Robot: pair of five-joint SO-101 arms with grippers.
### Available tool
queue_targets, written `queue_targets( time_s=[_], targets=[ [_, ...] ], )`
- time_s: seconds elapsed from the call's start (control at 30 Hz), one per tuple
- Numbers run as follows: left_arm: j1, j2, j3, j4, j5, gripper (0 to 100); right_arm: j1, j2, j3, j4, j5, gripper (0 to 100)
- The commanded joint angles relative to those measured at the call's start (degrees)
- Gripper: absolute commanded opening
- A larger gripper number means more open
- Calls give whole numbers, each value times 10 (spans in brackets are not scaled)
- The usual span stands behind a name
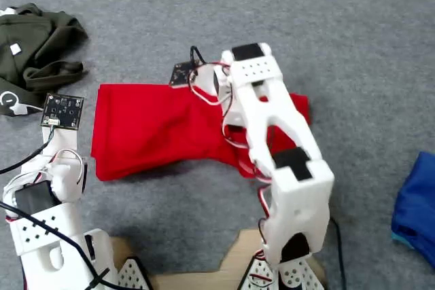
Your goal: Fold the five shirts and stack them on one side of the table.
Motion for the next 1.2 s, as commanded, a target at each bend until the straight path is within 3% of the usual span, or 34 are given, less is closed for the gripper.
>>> queue_targets(
  time_s=[0.0, 0.23, 0.47, 0.7, 0.9, 1.17],
  targets=[
    [4, -5, -4, -5, -2, 20, 7, 43, -106, 32, 25, 13],
    [4, -5, -4, -4, -2, 20, 8, 104, -204, 84, 28, 174],
    [4, -5, -4, -4, -2, 20, 9, 78, -211, 140, 18, 182],
    [4, -5, -6, -6, -2, 20, -18, -102, 15, 130, 13, 182],
    [7, -5, -8, -8, -2, 20, -31, -253, 255, 55, -15, 182],
    [7, -5, -8, -8, -2, 20, -119, -290, 445, -62, -121, 181]
  ],
)
